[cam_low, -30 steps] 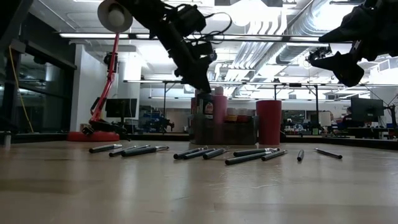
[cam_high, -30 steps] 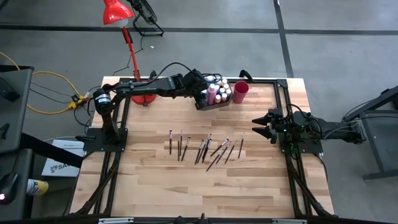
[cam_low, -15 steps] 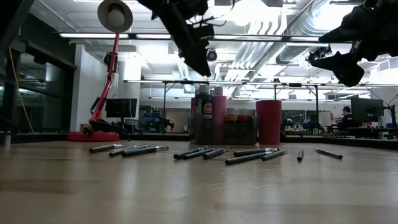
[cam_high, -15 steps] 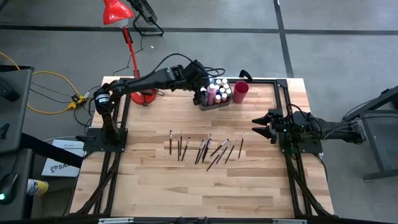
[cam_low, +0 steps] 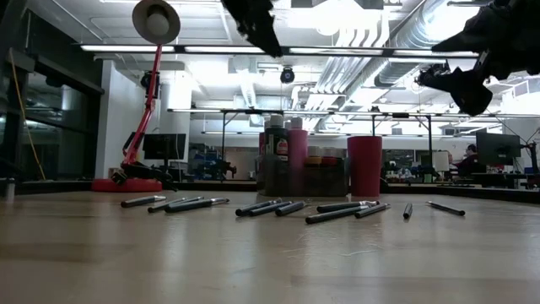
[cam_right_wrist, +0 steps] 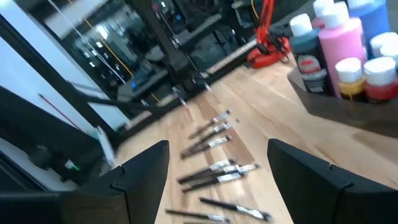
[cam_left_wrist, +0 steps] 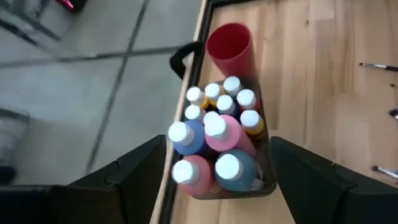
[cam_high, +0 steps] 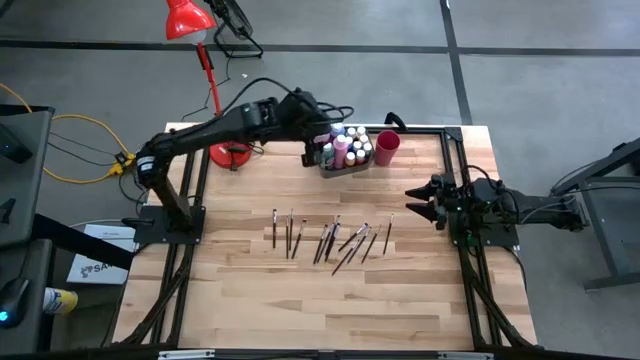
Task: Pick & Place Paint Supplies
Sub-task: Put the black paintbrush into the red cup
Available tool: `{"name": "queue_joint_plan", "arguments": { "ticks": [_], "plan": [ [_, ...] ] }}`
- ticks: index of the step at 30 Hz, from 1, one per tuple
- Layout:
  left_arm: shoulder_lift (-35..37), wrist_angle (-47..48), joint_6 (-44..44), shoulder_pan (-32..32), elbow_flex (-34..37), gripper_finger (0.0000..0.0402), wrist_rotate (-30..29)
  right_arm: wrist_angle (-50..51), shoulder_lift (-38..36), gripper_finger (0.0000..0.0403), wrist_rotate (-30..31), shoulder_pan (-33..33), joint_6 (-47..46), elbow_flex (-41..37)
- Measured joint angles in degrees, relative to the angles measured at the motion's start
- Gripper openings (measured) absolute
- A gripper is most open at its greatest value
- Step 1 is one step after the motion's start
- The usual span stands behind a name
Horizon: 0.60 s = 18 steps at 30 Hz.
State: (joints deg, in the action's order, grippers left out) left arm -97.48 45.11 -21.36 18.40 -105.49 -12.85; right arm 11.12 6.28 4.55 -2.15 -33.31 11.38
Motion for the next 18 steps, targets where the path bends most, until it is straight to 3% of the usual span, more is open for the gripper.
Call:
{"name": "queue_joint_plan", "arguments": {
  "ticks": [7,14,18],
  "plan": [
    [8.70,-3.40,0.11,-3.46,9.31,0.0277,-1.62,-1.54,0.01,0.0266,0.95,0.00,-11.93,0.00],
    [22.96,-13.77,5.24,-7.10,28.59,0.0277,-4.40,-1.54,1.38,0.0266,6.96,0.00,-26.04,0.00],
    [31.90,-21.99,7.04,-9.66,40.13,0.0277,-4.95,-1.34,5.52,0.0266,6.95,0.00,-33.00,0.50]
  ]
}}
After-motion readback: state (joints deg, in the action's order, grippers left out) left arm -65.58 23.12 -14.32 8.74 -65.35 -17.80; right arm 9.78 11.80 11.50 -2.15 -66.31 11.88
